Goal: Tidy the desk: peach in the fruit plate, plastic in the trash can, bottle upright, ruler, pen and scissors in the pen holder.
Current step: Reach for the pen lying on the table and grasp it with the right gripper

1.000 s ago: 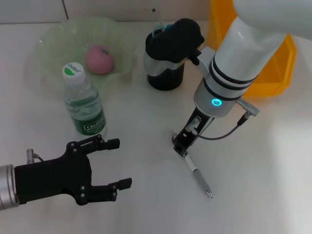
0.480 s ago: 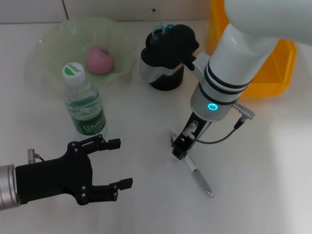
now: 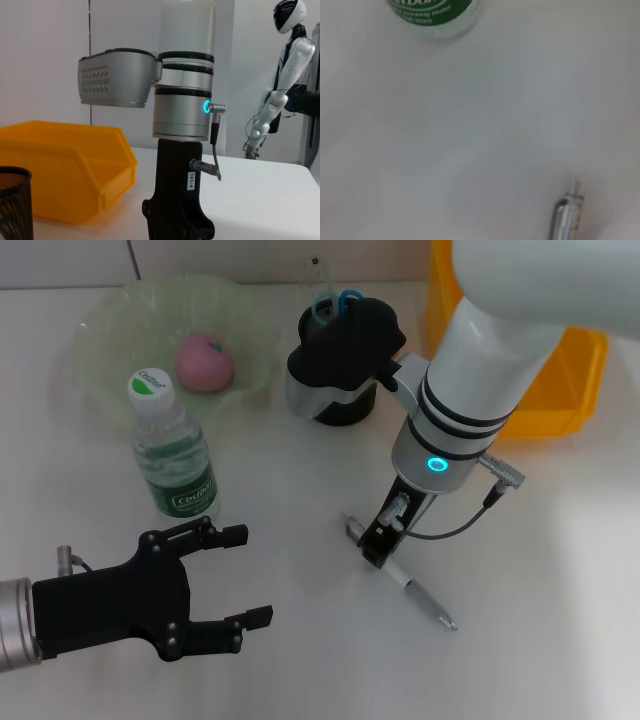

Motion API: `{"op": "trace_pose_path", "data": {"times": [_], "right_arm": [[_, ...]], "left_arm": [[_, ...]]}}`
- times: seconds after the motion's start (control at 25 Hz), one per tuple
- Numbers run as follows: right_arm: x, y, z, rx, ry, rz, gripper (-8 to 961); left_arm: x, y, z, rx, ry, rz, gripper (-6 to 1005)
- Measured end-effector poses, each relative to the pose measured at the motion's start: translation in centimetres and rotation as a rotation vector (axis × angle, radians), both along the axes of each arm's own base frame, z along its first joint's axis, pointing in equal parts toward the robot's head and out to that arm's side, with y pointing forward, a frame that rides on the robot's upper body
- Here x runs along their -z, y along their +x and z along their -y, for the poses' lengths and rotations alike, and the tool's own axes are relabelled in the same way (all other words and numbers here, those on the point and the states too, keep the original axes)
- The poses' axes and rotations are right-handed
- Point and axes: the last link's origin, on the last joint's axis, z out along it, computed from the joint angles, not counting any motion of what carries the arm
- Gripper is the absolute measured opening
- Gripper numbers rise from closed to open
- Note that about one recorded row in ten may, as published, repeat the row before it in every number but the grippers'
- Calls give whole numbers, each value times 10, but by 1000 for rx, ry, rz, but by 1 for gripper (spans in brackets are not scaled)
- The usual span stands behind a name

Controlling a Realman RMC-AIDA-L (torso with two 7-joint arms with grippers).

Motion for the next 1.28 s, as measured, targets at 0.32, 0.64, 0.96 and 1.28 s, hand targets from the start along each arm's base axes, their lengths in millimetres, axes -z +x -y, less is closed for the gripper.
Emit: {"op": "trace_pose_path", "data": {"times": [0.32,0.64,0.96,1.28], "right_arm": [[1,-2,2,-22,-11,10,167],[-20,-19,-7,-38,63,-97,98],[-74,-34,-21,-63,217,-245,79],[-58,-25,-1,-131,106,-105,86]], "left_arm": [[1,-1,0,-5,0,-1,864],[1,0,0,-3,0,5,864],[0,1,1,2,-3,12,864],[0,1,2,0,-4,16,864]]}}
